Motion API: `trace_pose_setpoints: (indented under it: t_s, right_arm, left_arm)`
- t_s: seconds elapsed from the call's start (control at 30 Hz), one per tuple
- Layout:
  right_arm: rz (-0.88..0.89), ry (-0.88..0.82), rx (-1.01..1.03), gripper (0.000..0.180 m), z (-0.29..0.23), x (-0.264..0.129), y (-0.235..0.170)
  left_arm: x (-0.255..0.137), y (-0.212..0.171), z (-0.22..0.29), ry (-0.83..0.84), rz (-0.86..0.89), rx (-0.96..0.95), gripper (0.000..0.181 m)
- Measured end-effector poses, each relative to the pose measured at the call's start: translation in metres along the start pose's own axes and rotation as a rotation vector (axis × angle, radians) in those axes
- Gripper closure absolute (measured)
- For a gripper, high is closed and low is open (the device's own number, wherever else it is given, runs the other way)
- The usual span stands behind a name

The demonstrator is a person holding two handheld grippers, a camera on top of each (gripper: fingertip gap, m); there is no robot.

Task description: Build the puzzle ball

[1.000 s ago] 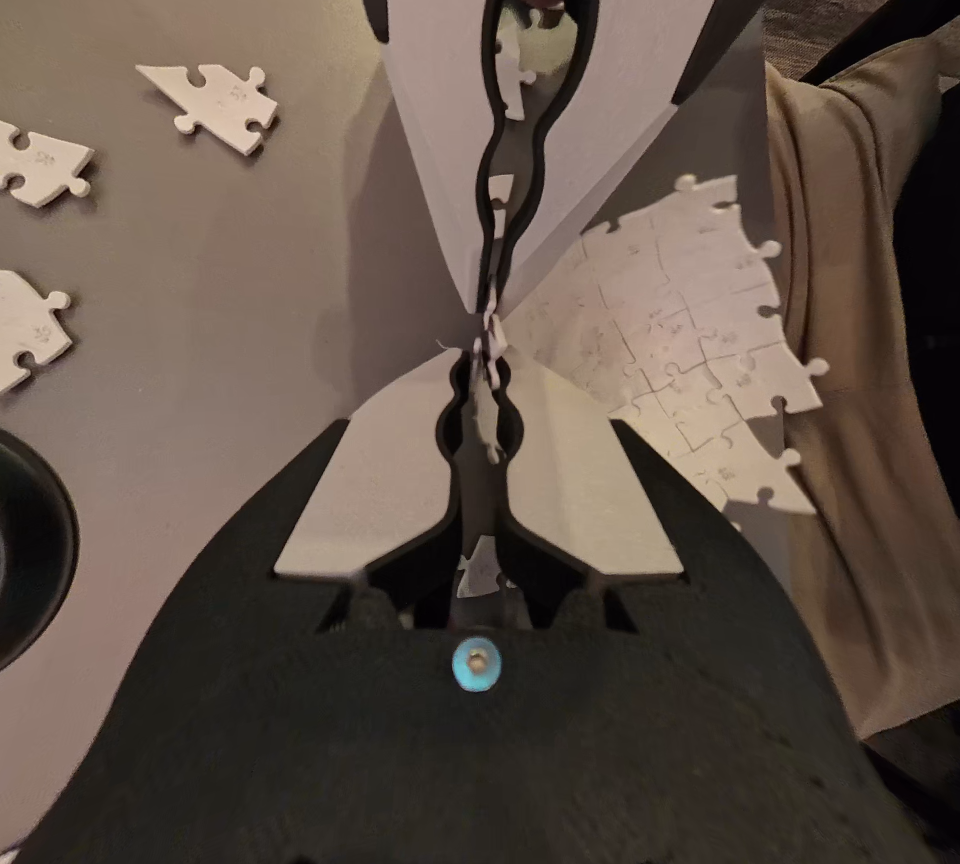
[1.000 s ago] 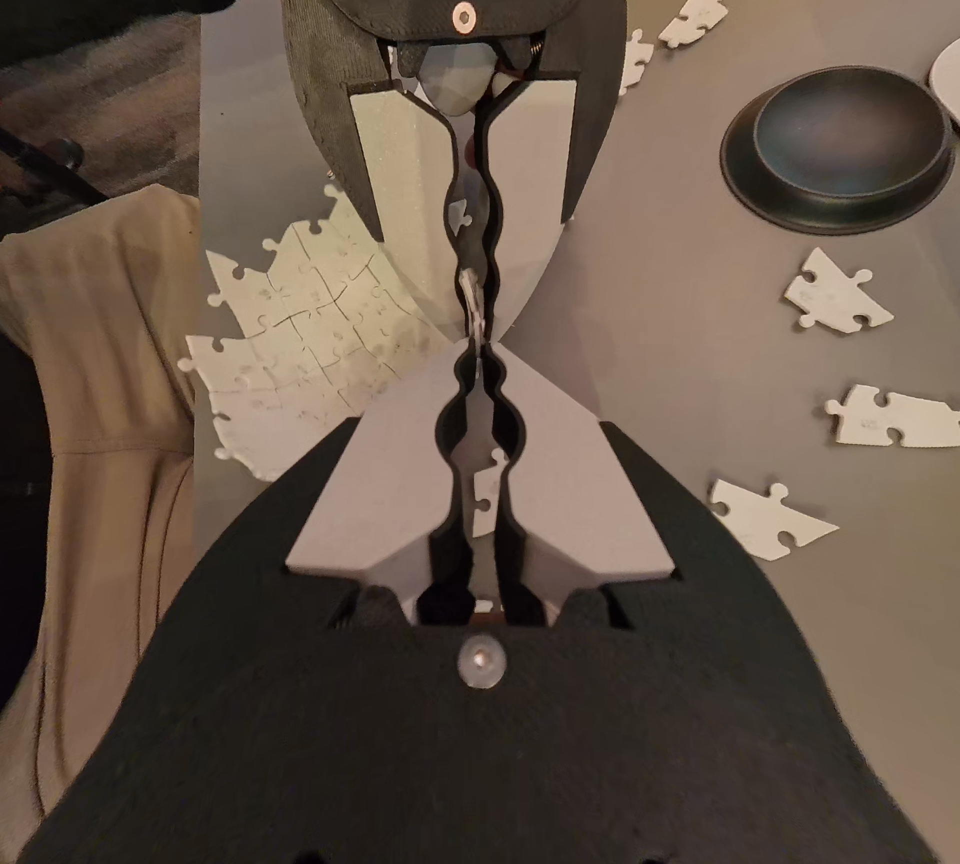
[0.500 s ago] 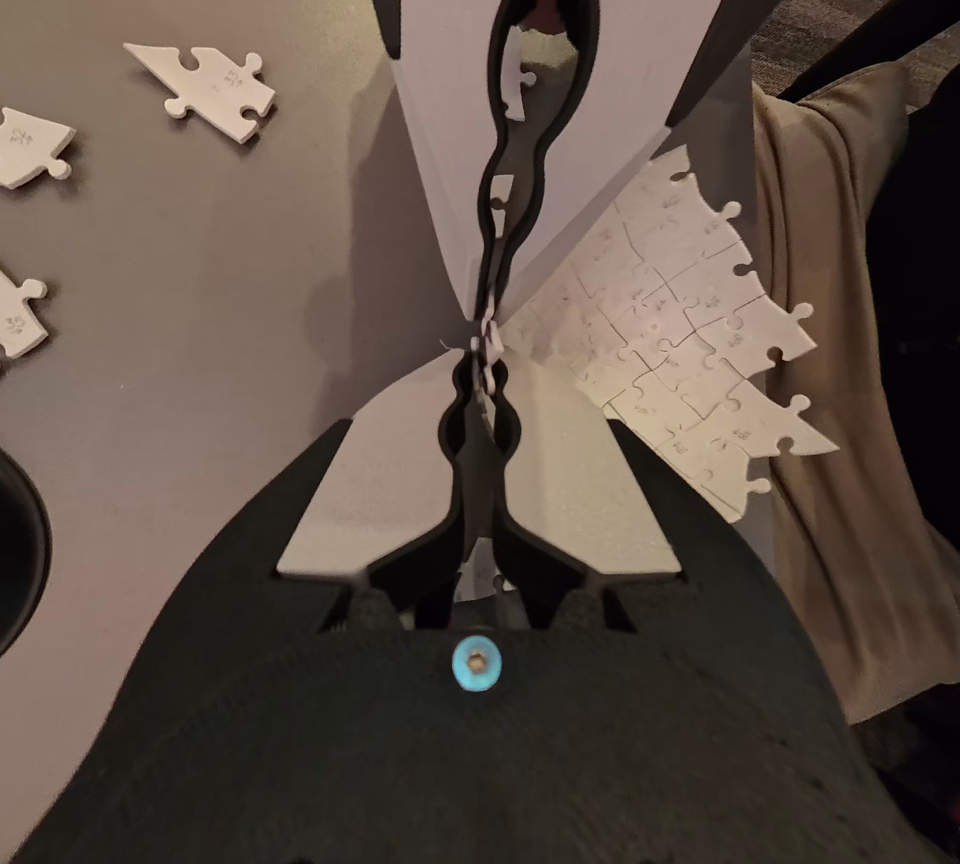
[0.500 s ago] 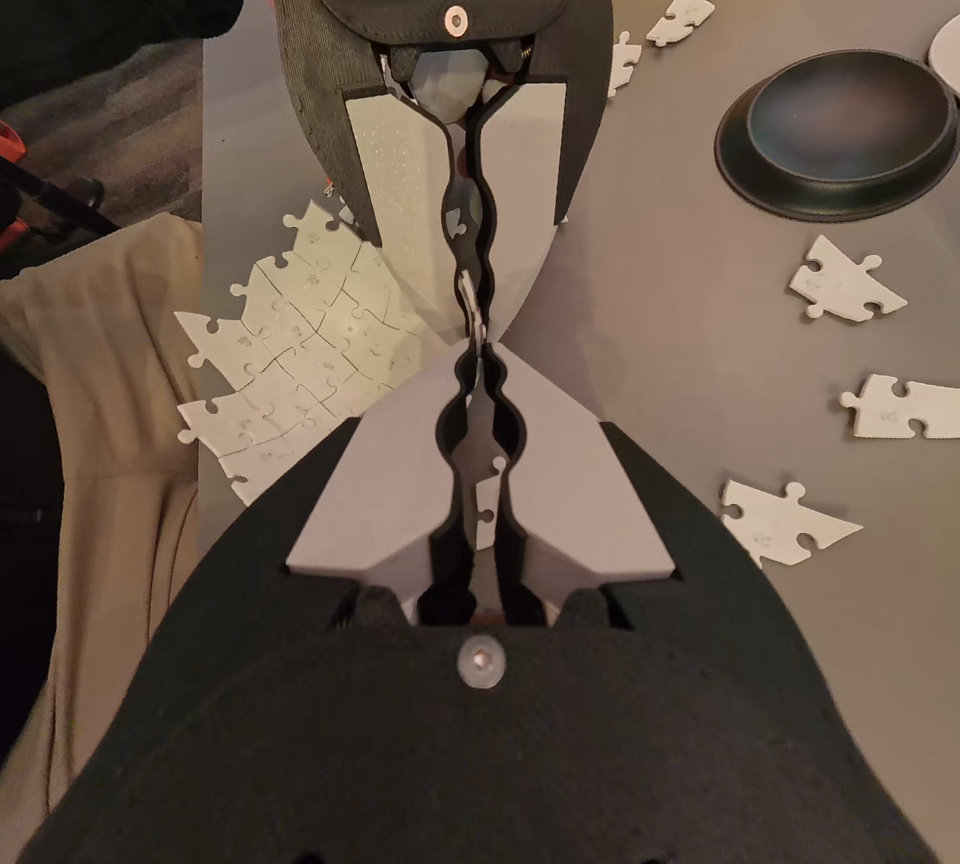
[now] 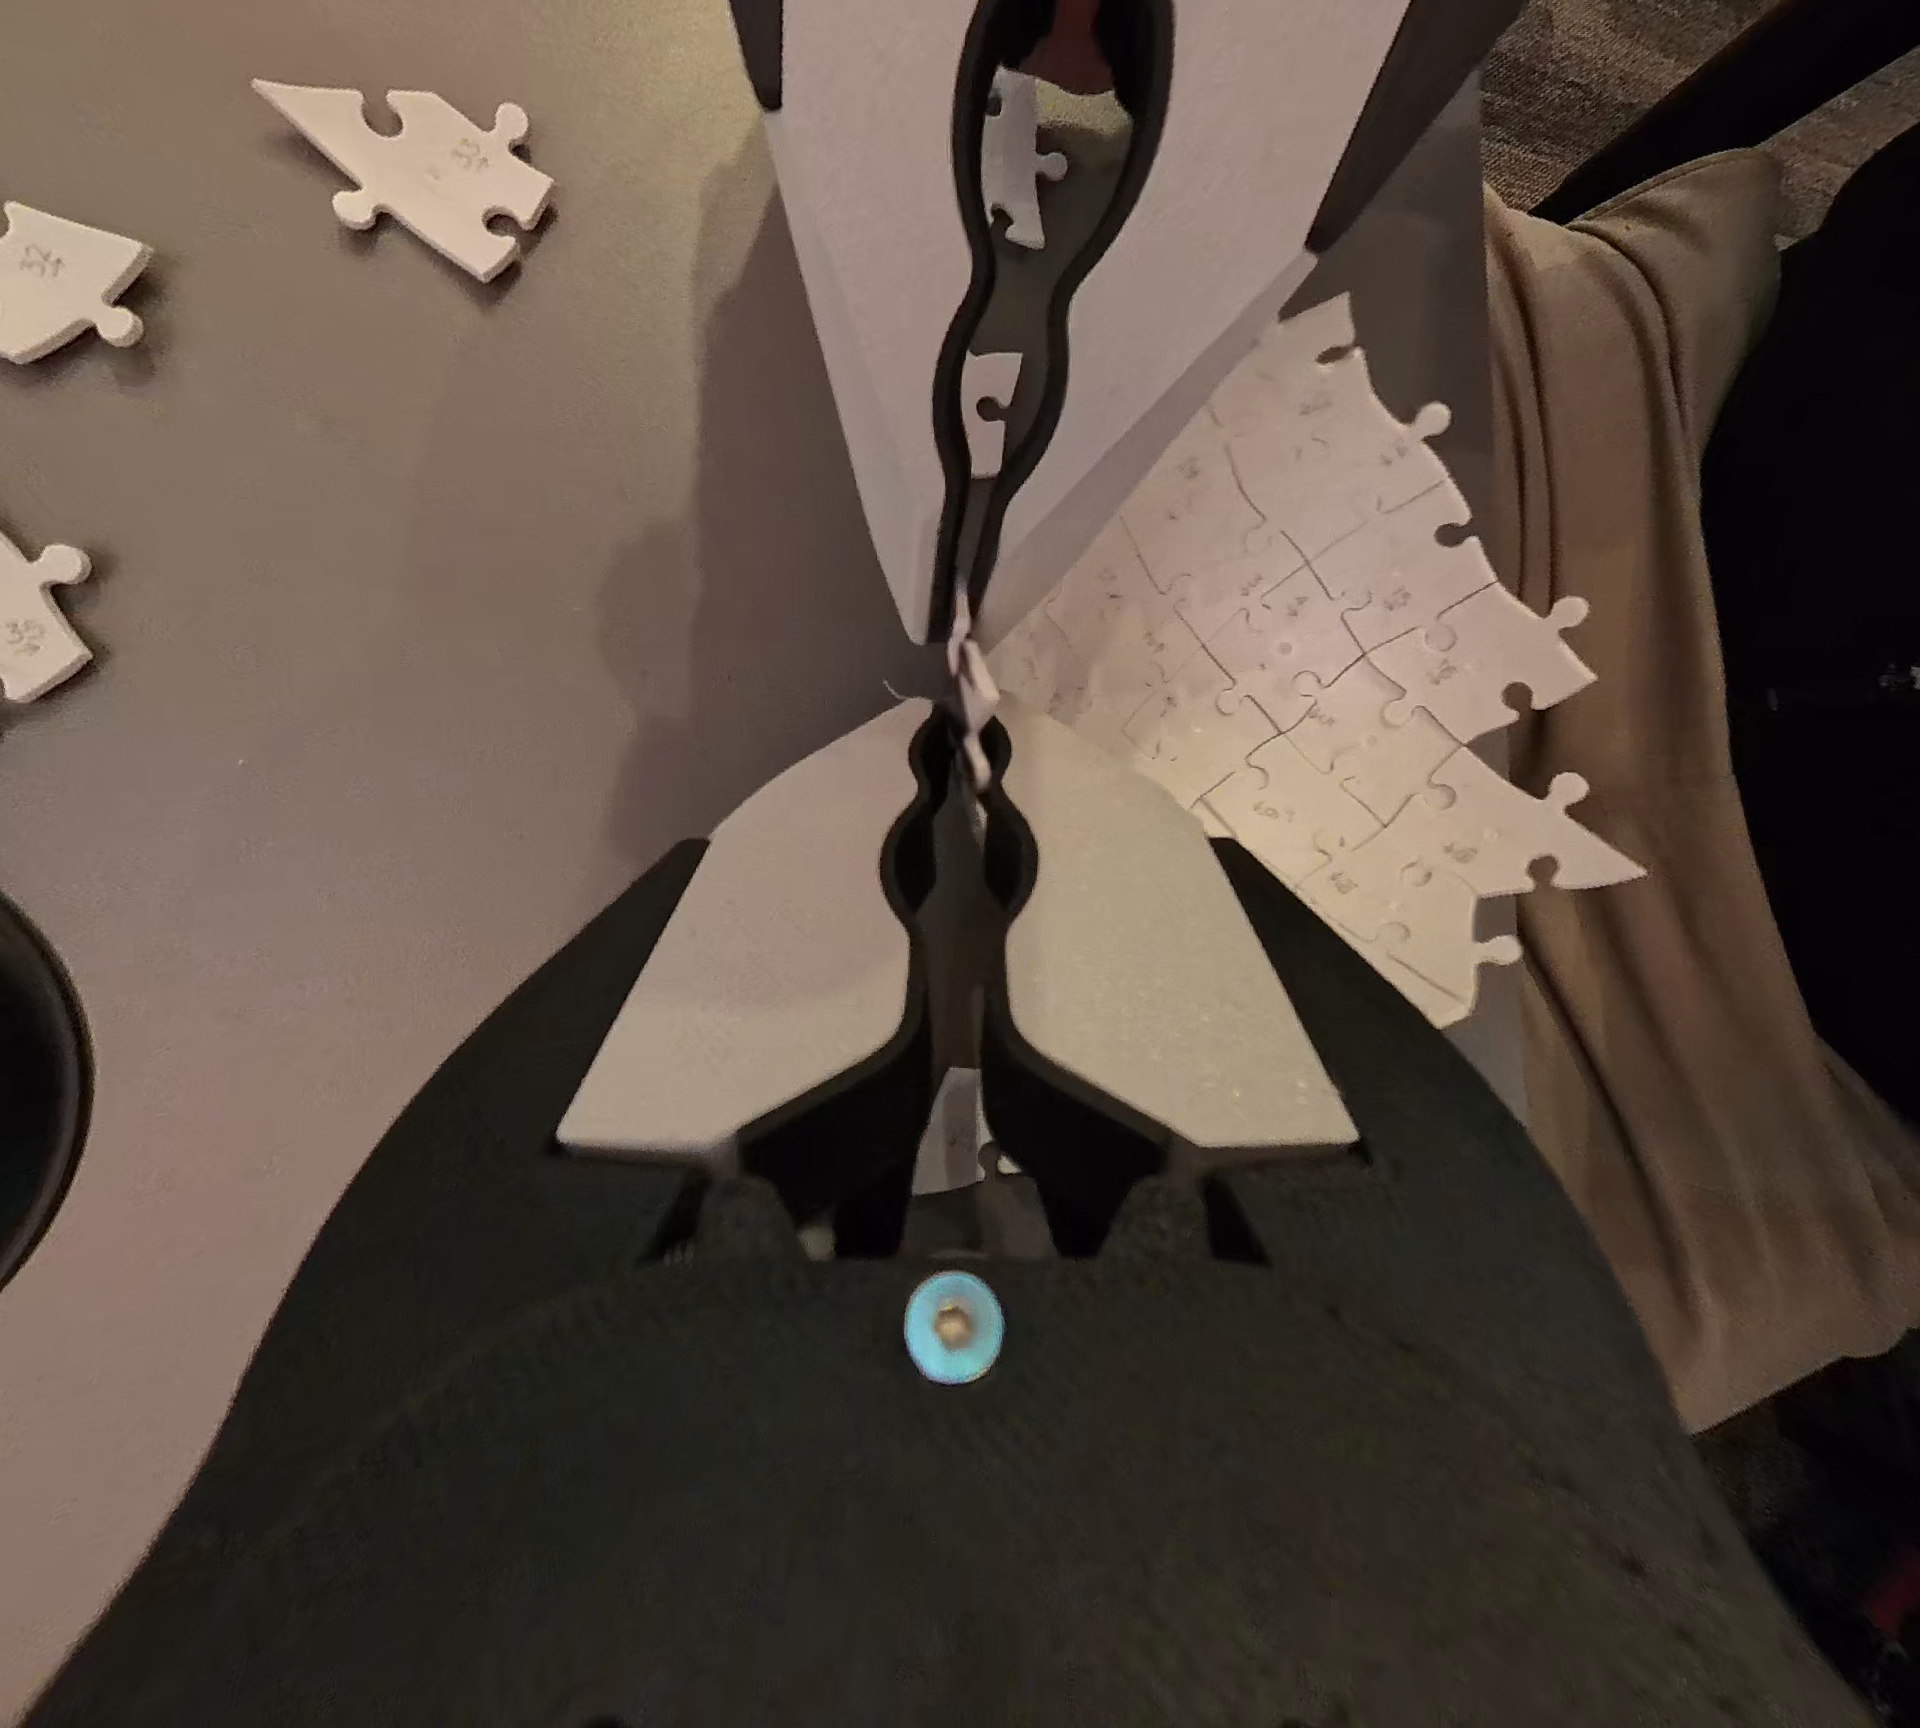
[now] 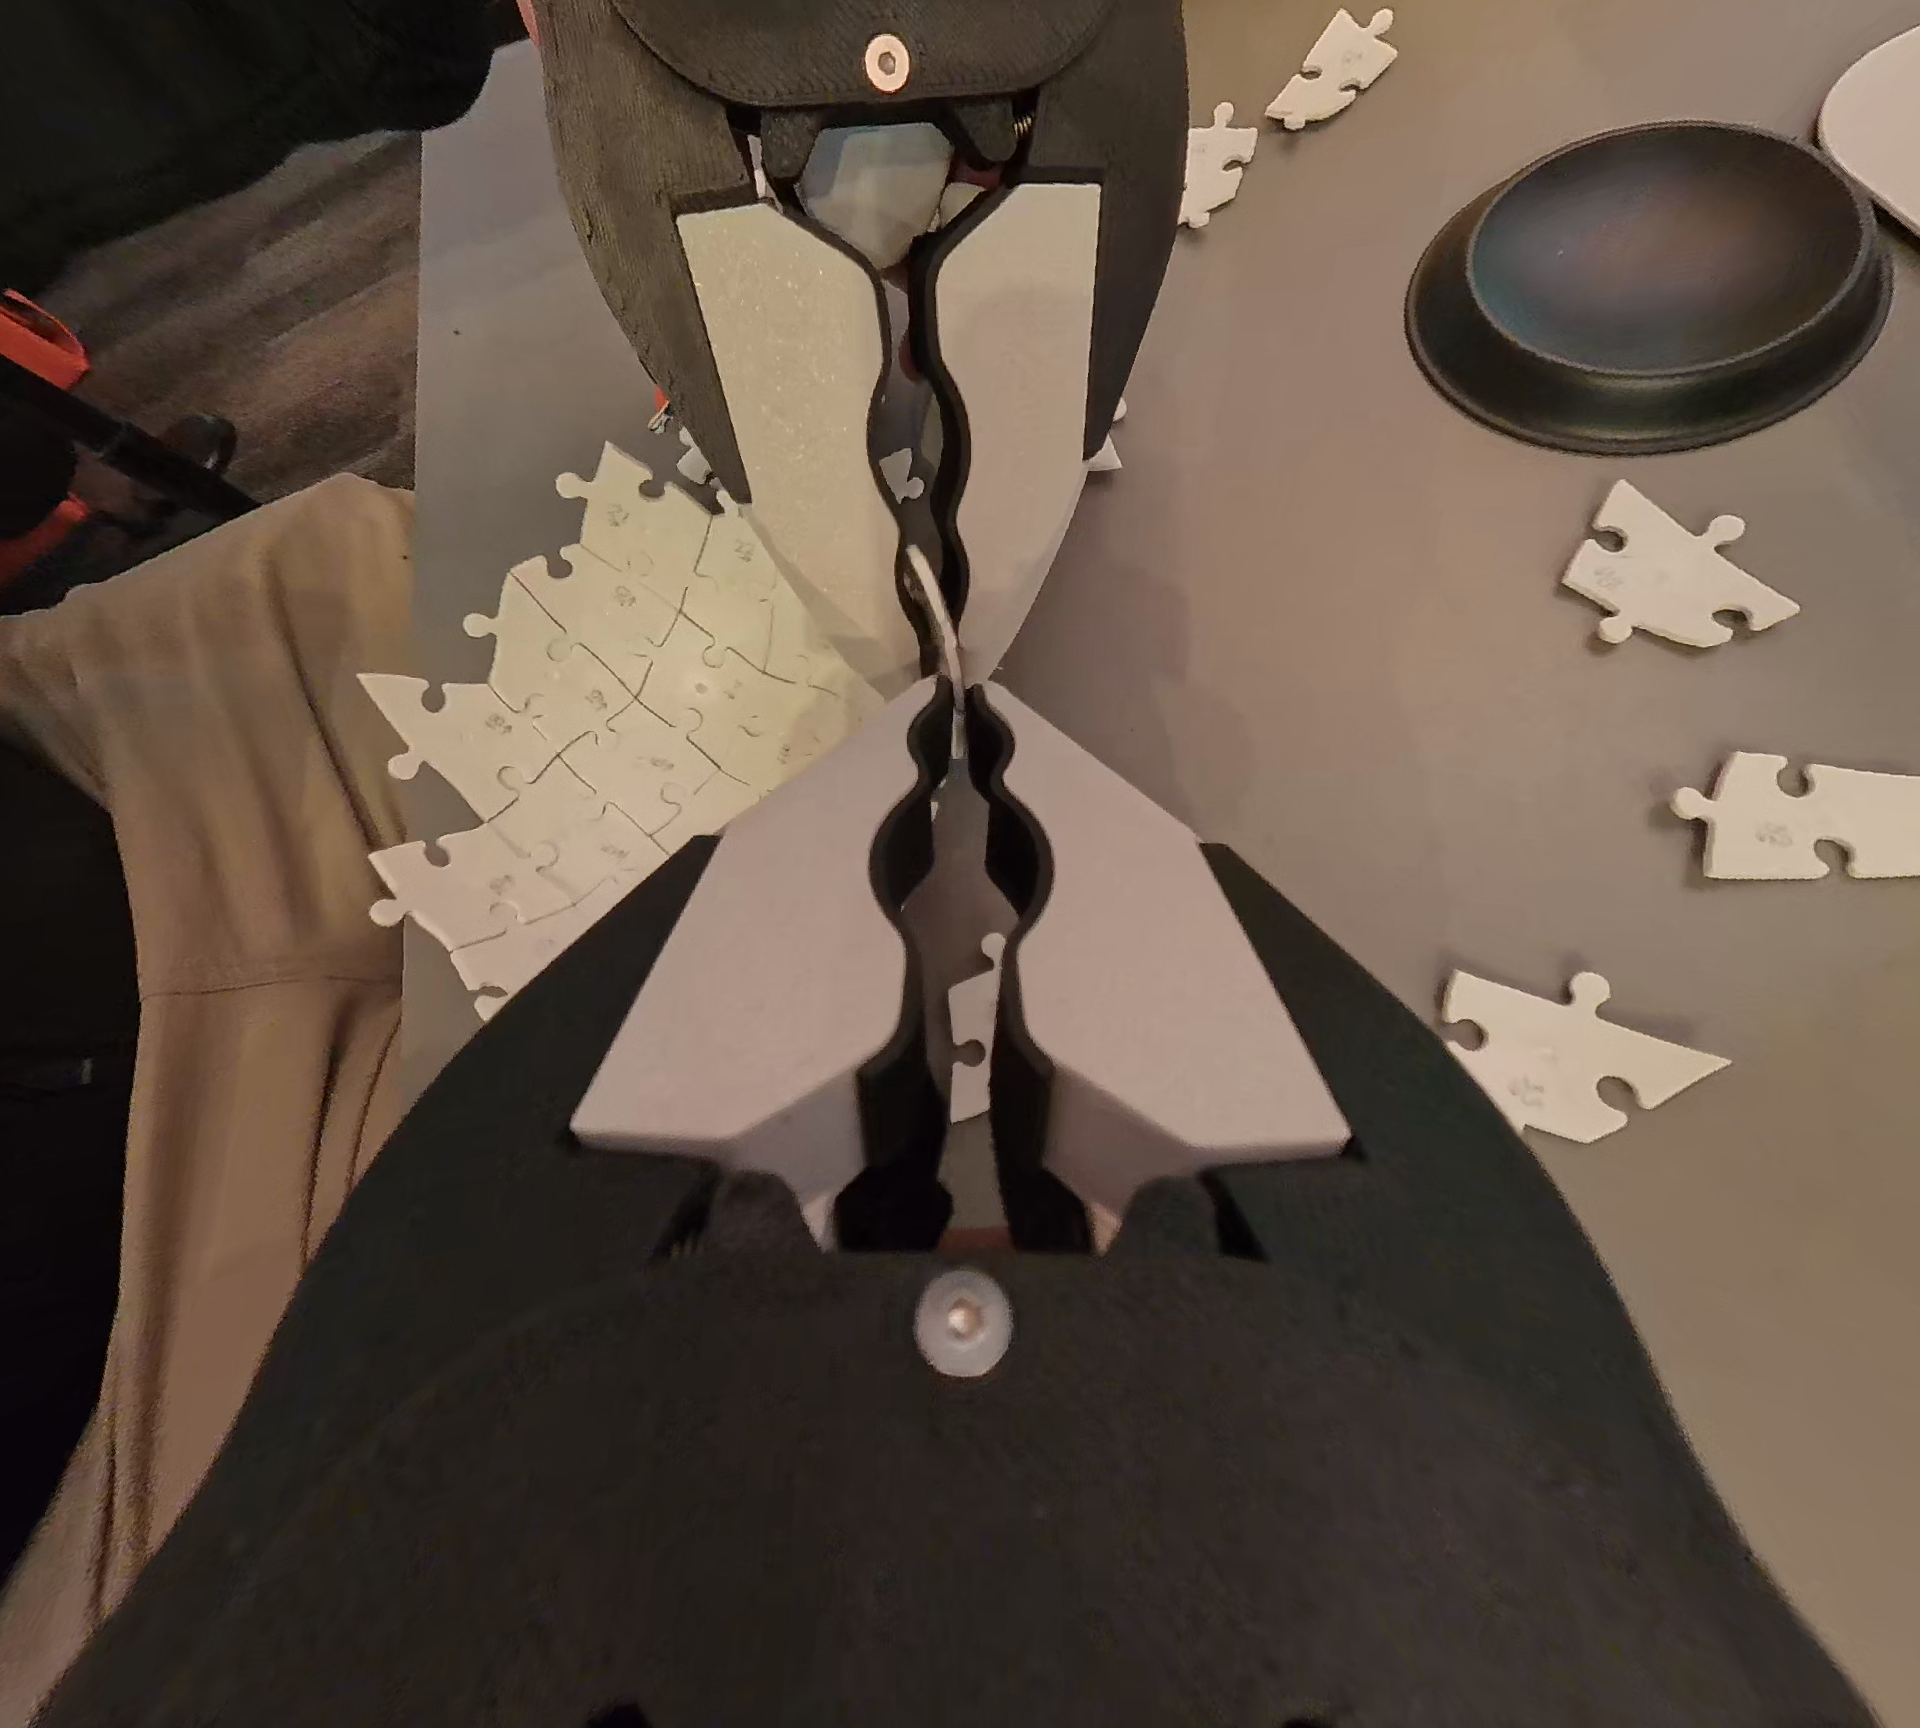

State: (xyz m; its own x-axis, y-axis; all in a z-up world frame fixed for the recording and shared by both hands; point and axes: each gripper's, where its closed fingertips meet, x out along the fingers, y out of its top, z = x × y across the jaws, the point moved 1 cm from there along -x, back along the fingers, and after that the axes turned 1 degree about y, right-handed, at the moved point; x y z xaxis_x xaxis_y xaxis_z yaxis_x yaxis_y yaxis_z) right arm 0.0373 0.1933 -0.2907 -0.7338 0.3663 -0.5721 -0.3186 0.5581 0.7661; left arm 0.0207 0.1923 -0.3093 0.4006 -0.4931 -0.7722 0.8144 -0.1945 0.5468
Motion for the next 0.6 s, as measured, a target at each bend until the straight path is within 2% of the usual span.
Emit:
trace_pose_setpoints:
  t_s: [0.43,0.6]
  right_arm:
    - [0.0,-0.02,-0.007,0.179,-0.0015,-0.0028,0.0014]
    - [0.001,-0.013,-0.003,0.173,-0.0029,-0.0047,0.0017]
  left_arm:
    - [-0.001,0.0029,0.0011,-0.029,0.02,-0.019,0.178]
    - [-0.0007,0.002,0.0004,-0.025,0.019,-0.023,0.178]
